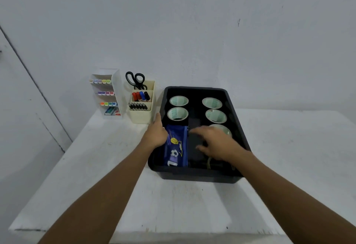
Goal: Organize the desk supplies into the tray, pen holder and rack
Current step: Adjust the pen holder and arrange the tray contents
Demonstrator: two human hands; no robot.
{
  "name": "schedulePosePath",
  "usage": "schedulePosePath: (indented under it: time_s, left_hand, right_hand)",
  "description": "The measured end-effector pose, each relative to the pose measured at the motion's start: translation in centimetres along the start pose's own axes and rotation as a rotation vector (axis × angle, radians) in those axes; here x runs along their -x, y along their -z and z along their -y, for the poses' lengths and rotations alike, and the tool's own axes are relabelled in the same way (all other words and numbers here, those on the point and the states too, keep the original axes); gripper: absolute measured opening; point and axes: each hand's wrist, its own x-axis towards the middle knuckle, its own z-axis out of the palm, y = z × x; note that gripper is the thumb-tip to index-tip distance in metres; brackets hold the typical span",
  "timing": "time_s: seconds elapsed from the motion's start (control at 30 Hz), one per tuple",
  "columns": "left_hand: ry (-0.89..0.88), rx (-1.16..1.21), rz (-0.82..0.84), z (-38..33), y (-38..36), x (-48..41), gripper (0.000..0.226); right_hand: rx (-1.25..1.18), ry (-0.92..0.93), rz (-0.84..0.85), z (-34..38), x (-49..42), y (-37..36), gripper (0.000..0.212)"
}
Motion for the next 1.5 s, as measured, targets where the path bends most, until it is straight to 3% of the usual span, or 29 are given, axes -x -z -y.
schedulePosePath:
  time_s: [0.1, 0.4, 0.47, 0.53, 0.57, 0.63, 0.73, 0.97, 1.07, 1.17, 1.23, 1.3, 1.4, 1.5]
  left_hand:
    - [0.007, 0.032, -0.014, -0.1, 0.0, 0.3, 0.067]
    - [-0.041, 0.041, -0.031, -0.1, -0.3, 0.6, 0.066]
    - [-0.123, -0.169, -0.127, -0.2, -0.3, 0.9, 0.066]
    - [-0.335, -0.512, -0.281, -0.5, -0.2, 1.1, 0.06]
    - [-0.48, -0.652, -0.291, -0.9, -0.3, 1.2, 0.053]
    - [-0.684, -0.82, -0.105, -1.5, -1.0, 1.5, 0.045]
    - [-0.606, -1.004, 0.224, -1.9, -2.4, 2.0, 0.058]
    - [-0.522, -1.134, 0.328, -2.2, -2.3, 2.0, 0.056]
    - [-0.529, -1.104, 0.315, -2.6, -2.3, 1.8, 0.057]
    - [-0.61, -0.987, 0.162, -3.5, -2.0, 0.8, 0.058]
    - [-0.658, -0.929, 0.029, -3.9, -2.2, -0.5, 0.056]
    - [-0.617, -0.926, 0.028, -4.1, -2.6, -2.0, 0.059]
    - [-0.49, -0.938, 0.162, -3.7, -3.0, -4.0, 0.059]
    - [-0.505, -0.898, 0.129, -3.5, -3.1, -5.0, 0.047]
  right_hand:
    - [0.043, -0.002, 0.344, 2.5, -2.1, -2.5, 0.083]
    - [-0.017, 0.019, 0.298, 4.5, -3.7, -4.4, 0.076]
    - [-0.14, -0.02, 0.289, 3.9, -3.3, -3.6, 0.075]
    - [-0.187, -0.04, 0.298, 3.0, -2.4, -2.6, 0.065]
    - [-0.134, -0.025, 0.306, 2.5, -1.8, -2.3, 0.055]
    - [0.02, 0.014, 0.349, 1.3, -0.6, -1.7, 0.031]
    - [0.088, -0.014, 0.419, -0.5, 0.8, -1.1, 0.018]
    - [0.015, -0.004, 0.413, -1.7, 1.3, -1.1, 0.017]
    - [-0.026, 0.021, 0.266, -2.1, 1.0, -0.2, 0.022]
    - [0.13, 0.073, 0.03, -3.1, -0.6, 0.2, 0.03]
    - [0.281, 0.014, 0.099, -3.9, -1.8, 0.4, 0.042]
    - [0.342, -0.016, 0.185, -4.7, -2.5, 0.0, 0.044]
    - [0.308, 0.015, 0.117, -5.4, -2.6, -0.8, 0.034]
    - [0.292, -0.032, 0.054, -5.6, -2.5, -1.1, 0.032]
